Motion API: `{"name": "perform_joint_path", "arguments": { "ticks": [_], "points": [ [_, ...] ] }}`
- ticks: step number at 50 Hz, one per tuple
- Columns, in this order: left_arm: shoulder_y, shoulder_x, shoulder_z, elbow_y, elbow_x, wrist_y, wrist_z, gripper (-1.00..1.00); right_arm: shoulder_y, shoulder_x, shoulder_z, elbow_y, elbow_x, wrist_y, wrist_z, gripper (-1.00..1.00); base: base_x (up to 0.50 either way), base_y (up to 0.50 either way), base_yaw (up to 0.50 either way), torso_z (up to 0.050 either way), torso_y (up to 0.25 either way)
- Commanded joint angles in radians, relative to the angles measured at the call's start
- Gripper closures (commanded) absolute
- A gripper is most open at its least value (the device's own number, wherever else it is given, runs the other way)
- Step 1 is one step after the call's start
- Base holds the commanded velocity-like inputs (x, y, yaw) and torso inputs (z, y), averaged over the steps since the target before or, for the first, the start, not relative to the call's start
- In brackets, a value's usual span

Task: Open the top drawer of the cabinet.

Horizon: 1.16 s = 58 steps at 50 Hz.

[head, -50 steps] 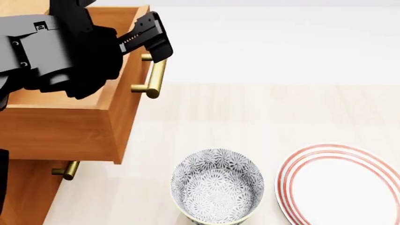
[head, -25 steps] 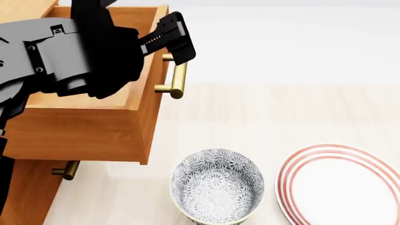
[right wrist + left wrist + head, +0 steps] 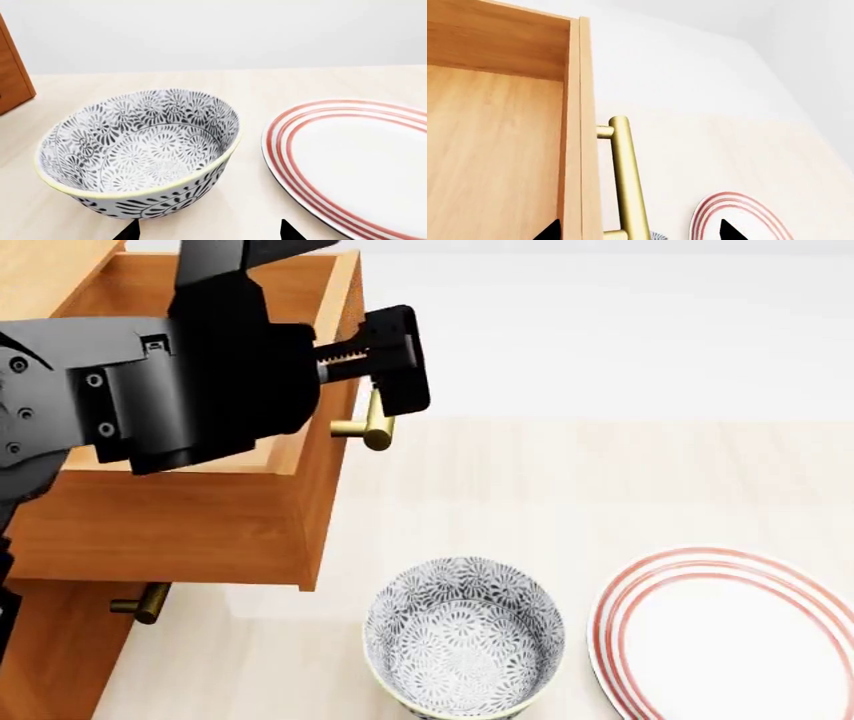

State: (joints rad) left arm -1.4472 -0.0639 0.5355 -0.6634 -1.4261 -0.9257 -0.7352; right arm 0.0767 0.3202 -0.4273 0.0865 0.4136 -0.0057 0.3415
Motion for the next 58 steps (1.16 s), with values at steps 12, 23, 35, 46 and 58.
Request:
{"name": "perform_joint_path", "arguments": {
  "ticks": [12,23,35,46,58],
  "points": [
    [0.017,-0.088,0.096,0.55,-0.016,0.133,0.065,-1.0,0.003,-0.003,-0.011,0.019,0.0,-0.008,-0.006,-1.0,0.0,0.0,0.0,0.001,0.004],
    [0.04,-0.163,0.142,0.769,0.084,0.15,0.019,-1.0,0.004,-0.002,-0.016,0.02,0.001,-0.006,-0.006,-1.0,0.0,0.0,0.0,0.0,0.0],
    [0.107,-0.243,0.162,0.919,0.147,0.176,-0.006,-1.0,0.005,0.001,-0.02,0.016,0.005,0.001,-0.004,-1.0,0.0,0.0,0.0,0.0,0.0],
    [0.23,-0.353,0.233,1.082,0.328,0.239,-0.005,-1.0,0.008,0.001,-0.02,0.015,0.007,0.003,0.001,-1.0,0.0,0.0,0.0,0.0,0.0],
    [0.339,-0.466,0.345,1.234,0.605,0.304,-0.069,-1.0,0.01,0.002,-0.021,0.014,0.009,0.002,0.005,-1.0,0.0,0.0,0.0,0.0,0.0]
  ]
}}
